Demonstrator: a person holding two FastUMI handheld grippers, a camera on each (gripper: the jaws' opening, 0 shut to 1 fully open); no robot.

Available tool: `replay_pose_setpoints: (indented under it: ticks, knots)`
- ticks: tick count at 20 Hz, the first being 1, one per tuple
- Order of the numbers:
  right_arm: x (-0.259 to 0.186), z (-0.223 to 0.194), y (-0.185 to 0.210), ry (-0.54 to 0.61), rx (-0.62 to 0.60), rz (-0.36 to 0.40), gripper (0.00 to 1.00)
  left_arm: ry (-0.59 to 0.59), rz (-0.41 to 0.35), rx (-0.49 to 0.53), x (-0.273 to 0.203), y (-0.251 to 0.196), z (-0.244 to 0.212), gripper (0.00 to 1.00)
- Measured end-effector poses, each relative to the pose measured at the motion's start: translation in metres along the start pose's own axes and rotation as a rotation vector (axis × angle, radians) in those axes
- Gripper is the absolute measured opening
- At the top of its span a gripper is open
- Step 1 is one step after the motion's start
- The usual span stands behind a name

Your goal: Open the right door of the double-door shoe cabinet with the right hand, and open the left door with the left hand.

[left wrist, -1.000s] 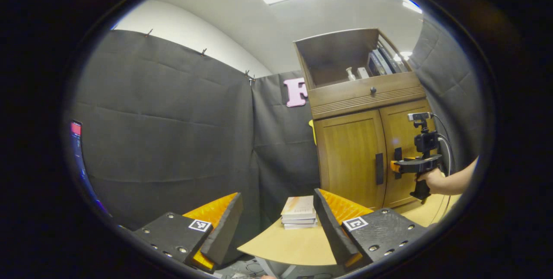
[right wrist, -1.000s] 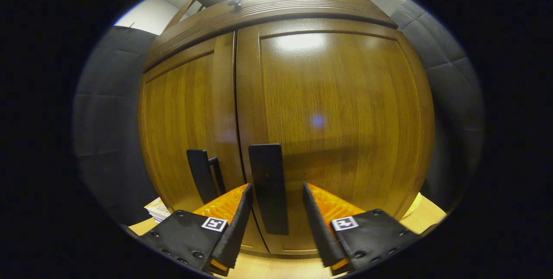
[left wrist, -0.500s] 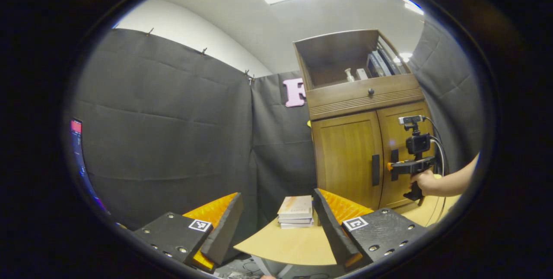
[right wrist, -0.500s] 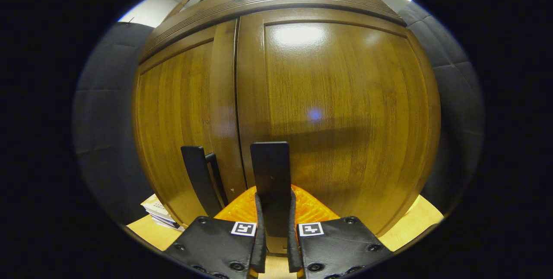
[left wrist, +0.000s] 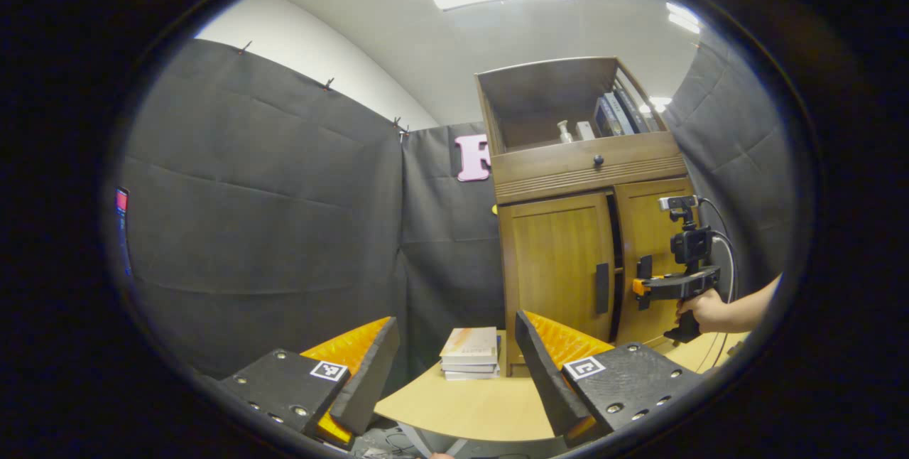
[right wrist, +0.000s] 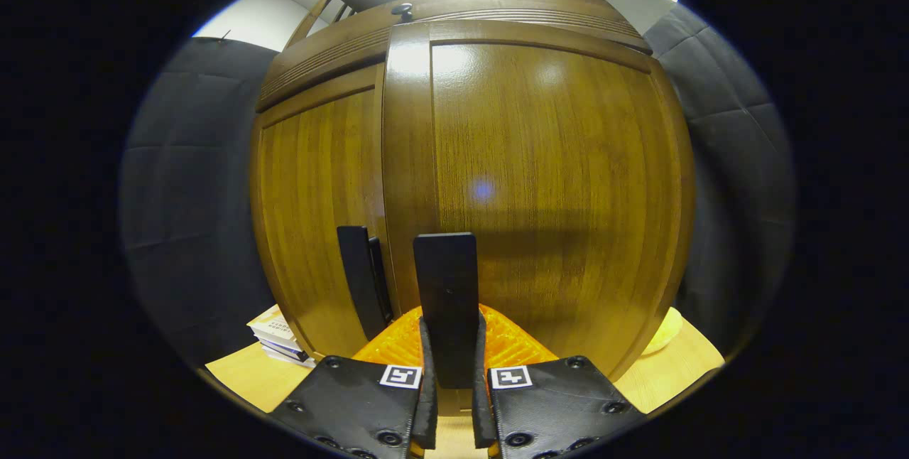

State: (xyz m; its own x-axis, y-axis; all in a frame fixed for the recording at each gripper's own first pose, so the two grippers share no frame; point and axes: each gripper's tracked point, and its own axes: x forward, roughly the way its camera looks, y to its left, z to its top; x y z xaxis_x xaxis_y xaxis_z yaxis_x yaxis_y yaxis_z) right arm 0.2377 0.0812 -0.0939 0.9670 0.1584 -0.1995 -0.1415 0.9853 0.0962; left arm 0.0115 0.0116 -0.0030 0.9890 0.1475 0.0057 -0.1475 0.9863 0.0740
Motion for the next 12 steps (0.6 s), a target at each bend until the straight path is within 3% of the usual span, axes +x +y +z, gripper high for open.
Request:
replay_pose_setpoints:
  ticks: [12]
  knots:
    - [-0.061, -0.003, -0.017, 0.005, -0.004, 0.042, 0.22, -0.009, -0.101, -0.013, 0.001, -0.011, 0.008, 0.96]
